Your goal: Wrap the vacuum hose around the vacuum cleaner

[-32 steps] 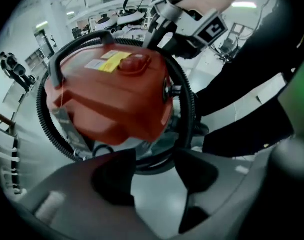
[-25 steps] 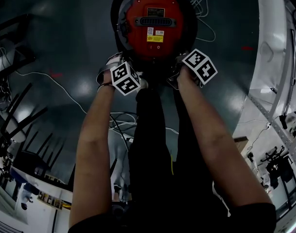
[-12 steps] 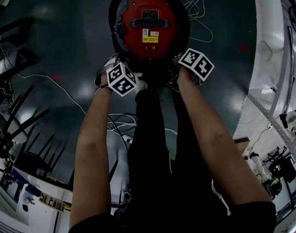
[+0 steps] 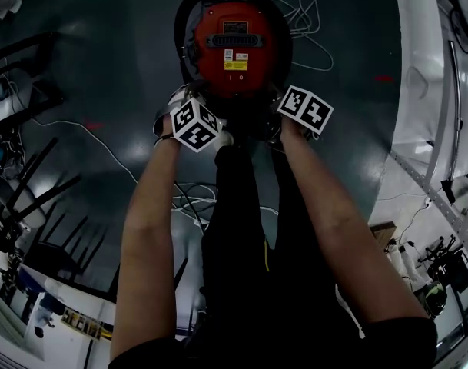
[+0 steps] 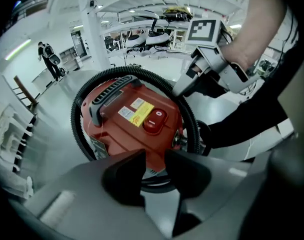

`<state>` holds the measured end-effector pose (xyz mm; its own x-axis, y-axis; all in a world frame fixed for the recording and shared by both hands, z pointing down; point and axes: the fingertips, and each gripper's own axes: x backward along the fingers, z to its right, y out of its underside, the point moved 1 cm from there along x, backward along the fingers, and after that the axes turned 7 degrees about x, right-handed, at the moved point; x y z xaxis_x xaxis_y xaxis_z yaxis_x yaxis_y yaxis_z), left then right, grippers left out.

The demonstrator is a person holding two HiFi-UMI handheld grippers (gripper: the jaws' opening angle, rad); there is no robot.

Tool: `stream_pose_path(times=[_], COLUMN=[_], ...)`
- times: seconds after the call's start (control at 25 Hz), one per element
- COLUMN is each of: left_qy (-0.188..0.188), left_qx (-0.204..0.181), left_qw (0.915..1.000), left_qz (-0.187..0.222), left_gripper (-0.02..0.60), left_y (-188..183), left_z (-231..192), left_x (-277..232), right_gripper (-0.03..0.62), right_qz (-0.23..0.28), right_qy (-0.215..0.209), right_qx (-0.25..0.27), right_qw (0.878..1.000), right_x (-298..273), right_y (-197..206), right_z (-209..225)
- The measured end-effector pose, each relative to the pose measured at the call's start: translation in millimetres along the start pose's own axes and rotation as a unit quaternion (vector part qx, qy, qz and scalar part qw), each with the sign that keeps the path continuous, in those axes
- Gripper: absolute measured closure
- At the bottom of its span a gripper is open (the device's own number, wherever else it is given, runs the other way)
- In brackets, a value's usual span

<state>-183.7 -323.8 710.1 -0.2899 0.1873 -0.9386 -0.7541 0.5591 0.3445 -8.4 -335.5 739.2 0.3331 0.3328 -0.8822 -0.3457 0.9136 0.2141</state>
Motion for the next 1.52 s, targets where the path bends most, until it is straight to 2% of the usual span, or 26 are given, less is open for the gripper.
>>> stream_pose_path(times=[0.16,0.36,0.68,0.84,1.04,1.32,1.52], left_qy=[-0.007,-0.008,-0.019,-0.020,-0.030,-0.051,-0.062], left_qx=[0.038,0.112,0.192,0.256,0.301,0.340,0.383], left_qw=[0.9991,0.9931,0.9790,0.9626,0.9456,0.9235,0.8997], left_qz=[0.018,0.035,0.067,0.087,0.119,0.170,0.200], left_gripper=[0.517,0.529,0.566,0.571,0.572,0.572,0.572], left_y=[-19,-29,-37,-37,-40,-53,-63], left_z=[3,11,18,20,28,40,45], left_x=[17,37,65,91,131,188,221], right_gripper=[0.341,0.391,0.514,0.597,0.599,0.599,0.599], right_qz=[-0.003,-0.004,0.021,0.038,0.046,0.086,0.123], right_qy=[0.005,0.016,0.022,-0.002,-0.029,-0.049,-0.063], right_qx=[0.014,0.036,0.092,0.117,0.170,0.198,0.247], right_qw=[1.000,0.999,0.995,0.992,0.984,0.975,0.959], right_x=[16,33,63,88,119,175,208], right_y=[3,3,-7,-8,0,6,-2], right_z=[-6,-14,-33,-56,-85,-117,-143])
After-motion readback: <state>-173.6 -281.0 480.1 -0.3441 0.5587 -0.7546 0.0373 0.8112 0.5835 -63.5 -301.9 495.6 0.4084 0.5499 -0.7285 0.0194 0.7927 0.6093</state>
